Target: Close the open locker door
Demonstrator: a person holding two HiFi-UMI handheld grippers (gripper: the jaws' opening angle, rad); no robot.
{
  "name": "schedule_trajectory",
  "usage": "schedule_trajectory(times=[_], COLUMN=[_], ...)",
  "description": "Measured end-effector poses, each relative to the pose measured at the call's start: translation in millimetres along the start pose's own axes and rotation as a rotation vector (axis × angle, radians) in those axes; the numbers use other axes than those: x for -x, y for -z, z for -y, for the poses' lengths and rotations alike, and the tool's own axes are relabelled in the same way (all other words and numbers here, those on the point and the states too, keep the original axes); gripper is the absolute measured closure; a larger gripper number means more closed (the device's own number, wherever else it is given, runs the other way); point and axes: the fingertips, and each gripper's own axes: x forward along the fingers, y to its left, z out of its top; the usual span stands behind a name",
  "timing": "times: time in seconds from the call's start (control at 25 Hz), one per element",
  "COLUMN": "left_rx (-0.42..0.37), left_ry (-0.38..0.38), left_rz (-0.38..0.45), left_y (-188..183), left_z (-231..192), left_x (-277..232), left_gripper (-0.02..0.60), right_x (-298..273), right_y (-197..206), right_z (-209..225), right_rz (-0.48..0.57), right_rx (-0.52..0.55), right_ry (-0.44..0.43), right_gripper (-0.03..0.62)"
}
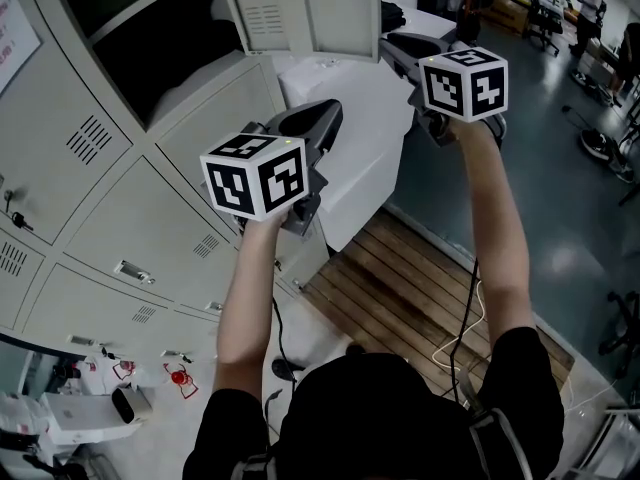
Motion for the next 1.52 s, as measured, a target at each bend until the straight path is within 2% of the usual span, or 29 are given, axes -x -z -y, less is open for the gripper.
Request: schedule_trajectory(times=[0.72, 1.08, 1.52], left_rx=[-0.007, 0.005, -0.011], left_ry=[-0.037, -0.005, -0.01], left_rz=[0.003, 0.003, 0.006], left_y=[12.5, 16.6, 13.2], left_z=[-2.8, 0.9, 1.7], left_x=[19.6, 27.6, 36.1], left_gripper=[0.565, 0.565, 0.565], right_x=[16.8, 18.5, 24.1], right_y=[-8.0, -10.2, -15.8], right_z=[-54.4, -73.7, -103.1], right_rz=[0.04, 0.06, 0.067], right_rx=[0.013, 0.011, 0.043], right_ry=[-0.151, -0.203, -0.276], right_gripper=[0.537, 0.545, 0.537])
